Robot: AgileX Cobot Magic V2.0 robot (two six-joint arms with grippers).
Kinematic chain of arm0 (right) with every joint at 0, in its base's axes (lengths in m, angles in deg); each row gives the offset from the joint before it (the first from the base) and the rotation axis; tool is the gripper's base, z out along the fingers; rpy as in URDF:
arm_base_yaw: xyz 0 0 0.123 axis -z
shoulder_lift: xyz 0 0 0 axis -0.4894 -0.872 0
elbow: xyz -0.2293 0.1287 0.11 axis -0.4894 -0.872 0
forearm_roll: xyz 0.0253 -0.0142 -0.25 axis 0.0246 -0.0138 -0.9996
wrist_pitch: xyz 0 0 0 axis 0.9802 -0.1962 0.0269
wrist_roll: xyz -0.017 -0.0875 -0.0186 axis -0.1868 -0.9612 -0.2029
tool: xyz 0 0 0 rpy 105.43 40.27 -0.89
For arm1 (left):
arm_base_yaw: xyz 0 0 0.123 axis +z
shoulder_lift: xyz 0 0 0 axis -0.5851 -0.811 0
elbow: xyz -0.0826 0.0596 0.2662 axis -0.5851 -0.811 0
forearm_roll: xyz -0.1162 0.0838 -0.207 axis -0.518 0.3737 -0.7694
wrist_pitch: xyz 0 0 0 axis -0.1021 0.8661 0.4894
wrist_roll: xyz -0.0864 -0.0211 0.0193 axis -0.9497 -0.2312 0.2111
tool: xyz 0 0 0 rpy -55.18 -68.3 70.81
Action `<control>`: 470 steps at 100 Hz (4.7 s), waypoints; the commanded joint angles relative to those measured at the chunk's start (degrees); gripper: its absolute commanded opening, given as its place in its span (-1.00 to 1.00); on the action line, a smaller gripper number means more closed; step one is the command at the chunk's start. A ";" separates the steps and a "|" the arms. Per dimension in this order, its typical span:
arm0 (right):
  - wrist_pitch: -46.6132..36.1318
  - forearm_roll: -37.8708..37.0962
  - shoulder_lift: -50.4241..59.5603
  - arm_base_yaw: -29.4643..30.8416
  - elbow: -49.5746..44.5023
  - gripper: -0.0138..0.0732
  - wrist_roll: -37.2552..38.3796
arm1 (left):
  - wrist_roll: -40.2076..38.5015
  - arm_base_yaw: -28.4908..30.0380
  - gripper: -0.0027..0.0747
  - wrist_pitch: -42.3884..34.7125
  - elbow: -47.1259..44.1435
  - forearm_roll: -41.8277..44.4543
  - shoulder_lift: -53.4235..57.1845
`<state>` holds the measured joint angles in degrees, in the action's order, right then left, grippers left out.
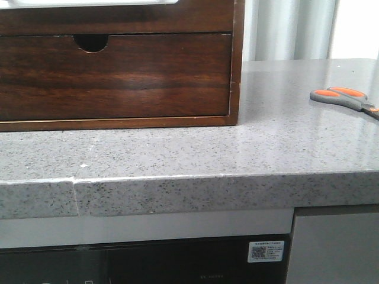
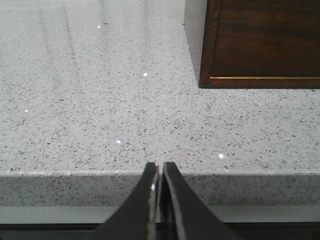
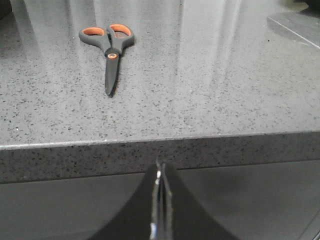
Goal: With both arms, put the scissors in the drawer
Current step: 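Move the left gripper toward the white handle of the wooden drawer, then close the left gripper on the white drawer handle, then pull the drawer out toward the robot with the left gripper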
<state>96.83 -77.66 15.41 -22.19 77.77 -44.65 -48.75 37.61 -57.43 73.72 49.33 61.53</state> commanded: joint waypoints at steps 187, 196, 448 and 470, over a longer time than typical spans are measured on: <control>-6.18 4.75 -9.46 -1.88 11.98 -0.83 0.19 | 0.61 -0.02 -0.98 -11.64 18.03 0.68 -5.88; -6.59 5.02 -13.07 -2.35 15.05 -0.83 0.19 | 0.61 -0.02 -0.98 -13.82 18.59 0.68 -8.03; -7.67 5.02 -15.86 -2.44 15.57 -0.83 0.19 | 17.78 -12.69 -0.03 -50.34 34.49 57.85 -64.10; -7.67 5.02 -15.86 -2.44 15.57 -0.83 0.19 | 23.27 -12.69 -0.03 -46.60 34.49 57.53 -64.10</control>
<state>93.48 -72.63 0.57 -24.50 91.46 -44.34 -26.14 25.21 -104.24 106.45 109.16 -3.30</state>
